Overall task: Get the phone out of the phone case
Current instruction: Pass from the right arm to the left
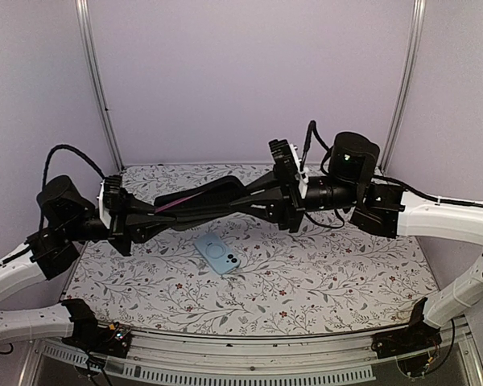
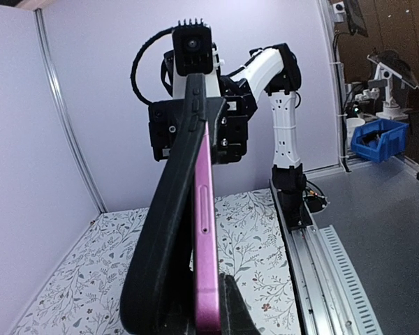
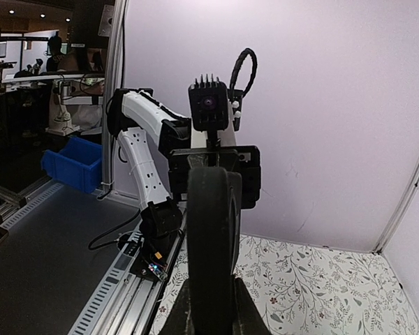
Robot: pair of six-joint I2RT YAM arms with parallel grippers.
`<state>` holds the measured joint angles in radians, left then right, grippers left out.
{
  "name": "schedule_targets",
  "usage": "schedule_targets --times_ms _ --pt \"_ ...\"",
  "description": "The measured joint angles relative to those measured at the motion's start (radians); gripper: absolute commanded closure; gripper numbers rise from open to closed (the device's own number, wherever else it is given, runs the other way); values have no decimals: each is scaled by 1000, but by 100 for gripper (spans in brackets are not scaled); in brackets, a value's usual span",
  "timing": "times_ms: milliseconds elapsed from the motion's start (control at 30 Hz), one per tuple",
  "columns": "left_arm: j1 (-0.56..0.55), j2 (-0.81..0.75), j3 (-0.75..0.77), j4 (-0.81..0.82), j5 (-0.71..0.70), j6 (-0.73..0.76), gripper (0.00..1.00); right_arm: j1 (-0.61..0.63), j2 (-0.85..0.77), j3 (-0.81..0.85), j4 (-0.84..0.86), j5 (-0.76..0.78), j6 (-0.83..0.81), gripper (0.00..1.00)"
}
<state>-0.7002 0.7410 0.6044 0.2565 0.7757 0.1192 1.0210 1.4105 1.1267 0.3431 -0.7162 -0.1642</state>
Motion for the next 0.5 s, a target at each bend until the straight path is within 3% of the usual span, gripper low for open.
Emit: schedule_targets --times_ms 100,167,200,233,500 --pt "0 0 0 10 -13 -20 100 0 3 0 18 1 -6 92" --pt "0 -2 -3 15 -19 -23 100 0 5 -2 27 3 -6 72" --pt "0 -2 -6 18 -23 -23 100 0 5 -3 29 5 -6 51" --pt "0 -4 -10 24 -26 -18 100 1 6 -5 35 6 7 43" --pt "0 -6 -57 7 -86 61 100 27 -30 -54 29 79 25 23"
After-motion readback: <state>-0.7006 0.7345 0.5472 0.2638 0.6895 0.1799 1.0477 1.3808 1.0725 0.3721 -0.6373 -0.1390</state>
